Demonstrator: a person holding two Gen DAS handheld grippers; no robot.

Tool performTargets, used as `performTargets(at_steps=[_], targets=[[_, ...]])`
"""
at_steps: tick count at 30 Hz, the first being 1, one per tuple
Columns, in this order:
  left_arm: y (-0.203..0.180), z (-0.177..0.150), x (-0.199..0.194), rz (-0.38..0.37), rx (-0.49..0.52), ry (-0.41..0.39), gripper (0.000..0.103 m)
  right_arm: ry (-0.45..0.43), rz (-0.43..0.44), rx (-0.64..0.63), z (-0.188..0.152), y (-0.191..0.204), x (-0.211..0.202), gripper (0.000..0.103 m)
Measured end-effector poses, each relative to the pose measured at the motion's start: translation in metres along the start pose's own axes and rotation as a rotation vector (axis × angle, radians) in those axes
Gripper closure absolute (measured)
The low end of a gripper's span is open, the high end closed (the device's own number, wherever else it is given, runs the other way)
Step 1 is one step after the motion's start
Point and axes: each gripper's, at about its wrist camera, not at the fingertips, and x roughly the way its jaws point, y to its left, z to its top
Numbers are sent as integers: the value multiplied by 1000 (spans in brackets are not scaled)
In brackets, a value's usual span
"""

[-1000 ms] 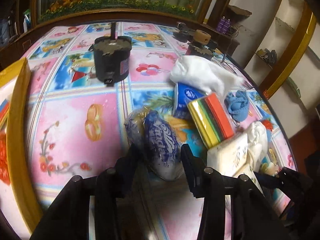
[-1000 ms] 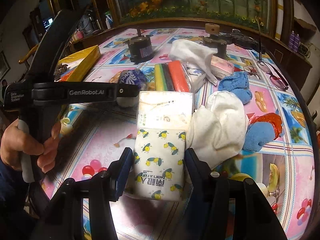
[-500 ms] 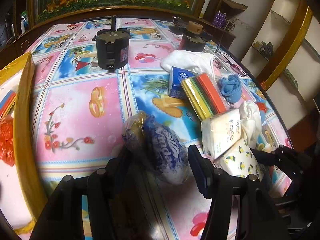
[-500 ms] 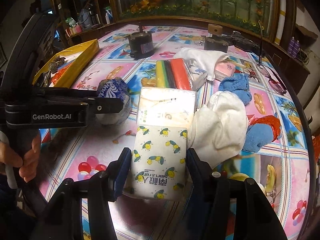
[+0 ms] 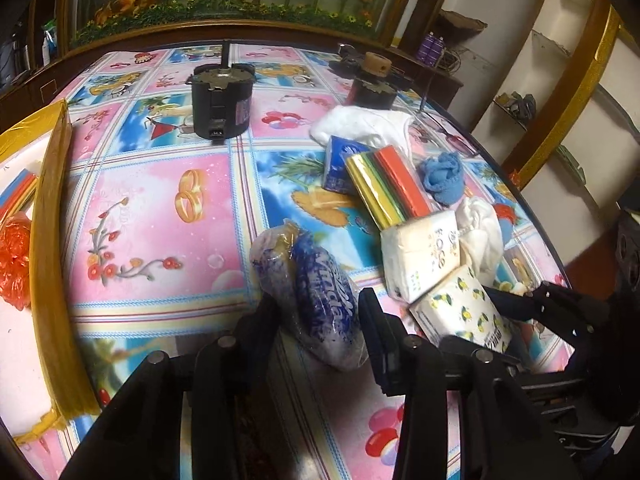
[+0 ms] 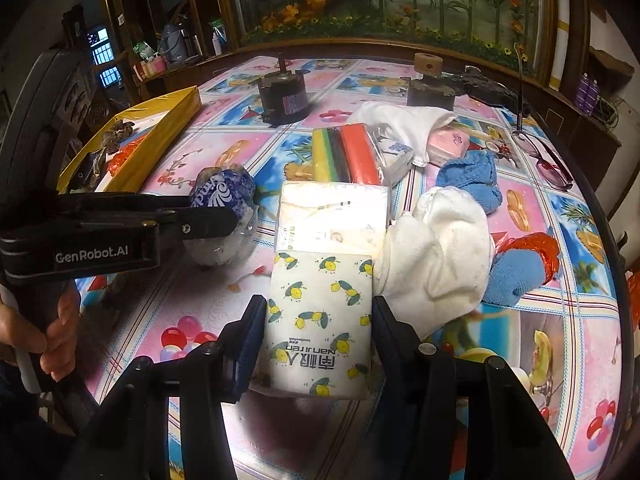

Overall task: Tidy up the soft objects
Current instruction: 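Carry the blue-patterned bag and lemon-print tissue pack over the yellow box with both grippers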

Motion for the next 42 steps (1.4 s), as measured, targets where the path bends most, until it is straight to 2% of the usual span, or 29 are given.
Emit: performTargets(at_steps=[12,19,27,42], targets=[[5,-1,1,-16,-16,-2,64,36,-37,-2,-2,1,4,43],[7,-2,-3,-27,-22,-13,64,0,-50,-9,-6,5,-4,47],[8,-4,-17,-37,-21,-46,64,-45,5,17,-1,13,-12,47],[15,0,-39,-50,-34,-94,64,-69,30,19,15,22,-15,47]])
